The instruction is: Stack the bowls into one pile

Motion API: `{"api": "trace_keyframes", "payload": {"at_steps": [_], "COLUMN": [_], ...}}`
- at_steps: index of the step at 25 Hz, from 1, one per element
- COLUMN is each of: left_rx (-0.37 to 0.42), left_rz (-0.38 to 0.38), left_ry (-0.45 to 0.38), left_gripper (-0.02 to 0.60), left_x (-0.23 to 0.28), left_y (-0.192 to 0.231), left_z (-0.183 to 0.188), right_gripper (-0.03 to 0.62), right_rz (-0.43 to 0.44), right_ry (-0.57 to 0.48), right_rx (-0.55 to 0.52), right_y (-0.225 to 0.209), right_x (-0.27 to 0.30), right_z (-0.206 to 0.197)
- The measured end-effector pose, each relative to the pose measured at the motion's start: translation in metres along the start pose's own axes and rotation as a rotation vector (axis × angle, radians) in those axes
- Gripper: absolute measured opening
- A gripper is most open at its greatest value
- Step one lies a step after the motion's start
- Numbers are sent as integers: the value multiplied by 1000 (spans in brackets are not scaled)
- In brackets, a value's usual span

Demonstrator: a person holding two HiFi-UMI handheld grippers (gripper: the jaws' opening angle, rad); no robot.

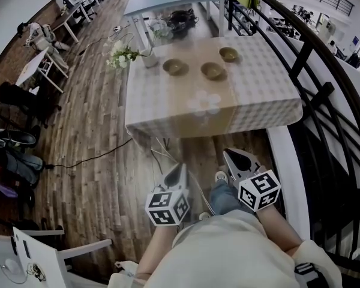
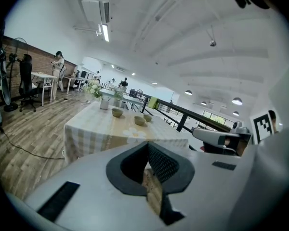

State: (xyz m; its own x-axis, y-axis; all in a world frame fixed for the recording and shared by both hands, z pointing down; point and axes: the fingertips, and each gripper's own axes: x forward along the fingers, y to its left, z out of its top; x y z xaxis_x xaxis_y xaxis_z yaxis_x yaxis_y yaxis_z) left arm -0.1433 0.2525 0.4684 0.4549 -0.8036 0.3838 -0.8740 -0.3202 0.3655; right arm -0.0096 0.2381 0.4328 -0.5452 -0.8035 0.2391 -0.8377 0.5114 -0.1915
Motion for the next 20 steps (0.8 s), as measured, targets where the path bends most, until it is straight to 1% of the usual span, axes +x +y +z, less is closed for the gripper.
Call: {"api": "trace_keyframes", "payload": {"at_steps": [8,20], "left_rx": [0,-19], "left_rz": [5,37], "left_ry": [0,-17], "left_gripper": [5,5], "left_x": [37,106], "left_y": [10,9], "left_z": [19,65], "right_gripper": [2,2], "right_rz": [2,23], "right_ry": [-10,-13], "right_rx": [7,-6], "right_y": [-28,-94], "right_x": [33,80], "right_z": [14,55]}}
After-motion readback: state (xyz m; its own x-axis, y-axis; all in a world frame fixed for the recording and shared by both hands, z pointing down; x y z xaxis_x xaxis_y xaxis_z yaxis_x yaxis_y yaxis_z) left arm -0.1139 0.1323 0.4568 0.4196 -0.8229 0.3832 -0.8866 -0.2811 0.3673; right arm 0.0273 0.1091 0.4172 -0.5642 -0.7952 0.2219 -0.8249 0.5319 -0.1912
